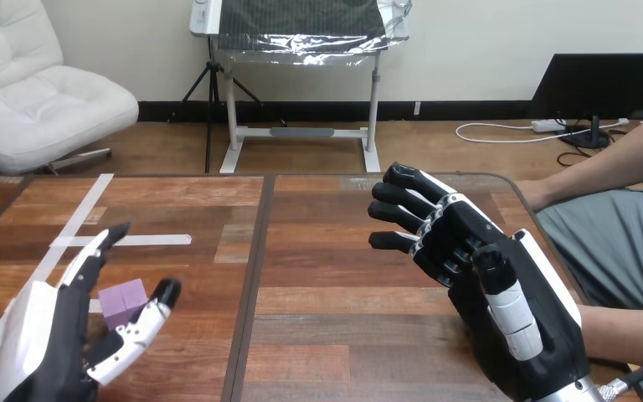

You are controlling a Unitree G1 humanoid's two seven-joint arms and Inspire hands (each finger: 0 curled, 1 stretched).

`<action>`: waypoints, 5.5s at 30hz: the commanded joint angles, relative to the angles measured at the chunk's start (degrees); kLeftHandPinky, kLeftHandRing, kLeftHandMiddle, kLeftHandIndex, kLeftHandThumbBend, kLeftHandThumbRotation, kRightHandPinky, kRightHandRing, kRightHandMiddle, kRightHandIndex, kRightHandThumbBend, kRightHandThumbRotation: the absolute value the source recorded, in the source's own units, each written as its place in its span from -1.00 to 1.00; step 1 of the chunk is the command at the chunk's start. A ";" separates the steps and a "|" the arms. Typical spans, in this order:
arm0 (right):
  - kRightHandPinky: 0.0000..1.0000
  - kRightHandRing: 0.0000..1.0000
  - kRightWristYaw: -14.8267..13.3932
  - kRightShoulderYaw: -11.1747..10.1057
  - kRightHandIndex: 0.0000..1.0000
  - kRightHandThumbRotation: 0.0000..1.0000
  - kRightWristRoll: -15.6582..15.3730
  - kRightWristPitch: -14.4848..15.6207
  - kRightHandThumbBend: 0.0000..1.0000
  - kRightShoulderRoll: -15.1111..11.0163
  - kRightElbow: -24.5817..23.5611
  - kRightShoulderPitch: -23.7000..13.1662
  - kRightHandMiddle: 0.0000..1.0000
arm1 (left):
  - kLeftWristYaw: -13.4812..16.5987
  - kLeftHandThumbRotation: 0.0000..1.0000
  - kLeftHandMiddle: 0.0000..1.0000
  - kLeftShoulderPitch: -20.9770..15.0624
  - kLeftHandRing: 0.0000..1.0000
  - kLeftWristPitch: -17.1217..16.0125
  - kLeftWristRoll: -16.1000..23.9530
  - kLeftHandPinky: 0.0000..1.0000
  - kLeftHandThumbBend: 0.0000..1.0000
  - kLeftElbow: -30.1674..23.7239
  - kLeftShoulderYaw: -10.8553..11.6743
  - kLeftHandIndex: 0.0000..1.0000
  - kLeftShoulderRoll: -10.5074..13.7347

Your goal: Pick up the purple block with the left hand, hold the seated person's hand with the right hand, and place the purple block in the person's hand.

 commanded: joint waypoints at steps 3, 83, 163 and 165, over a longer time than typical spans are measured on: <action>0.53 0.69 -0.20 -0.53 0.73 0.62 0.54 -0.39 0.81 0.15 -1.51 -3.18 0.70 | 1.37 0.14 0.83 -5.09 0.77 0.33 3.05 0.76 0.22 2.87 0.46 0.76 3.44; 0.49 0.65 -0.01 -0.85 0.70 0.60 0.83 -0.36 0.82 -0.17 -1.40 -4.60 0.67 | -3.82 0.02 0.92 -27.44 0.88 3.33 8.50 0.85 0.53 31.57 -6.77 0.87 20.50; 0.51 0.66 0.88 -1.71 0.69 0.61 1.21 -0.60 0.77 -0.27 -2.21 -4.07 0.68 | -15.08 -0.31 0.72 -46.80 0.72 5.34 8.44 0.66 0.65 52.18 -18.94 0.69 24.60; 0.51 0.66 0.92 -1.80 0.69 0.61 1.38 -0.58 0.76 -0.31 -2.26 -4.09 0.68 | -15.01 -0.33 0.72 -47.06 0.71 5.49 8.47 0.63 0.66 52.41 -19.19 0.68 24.53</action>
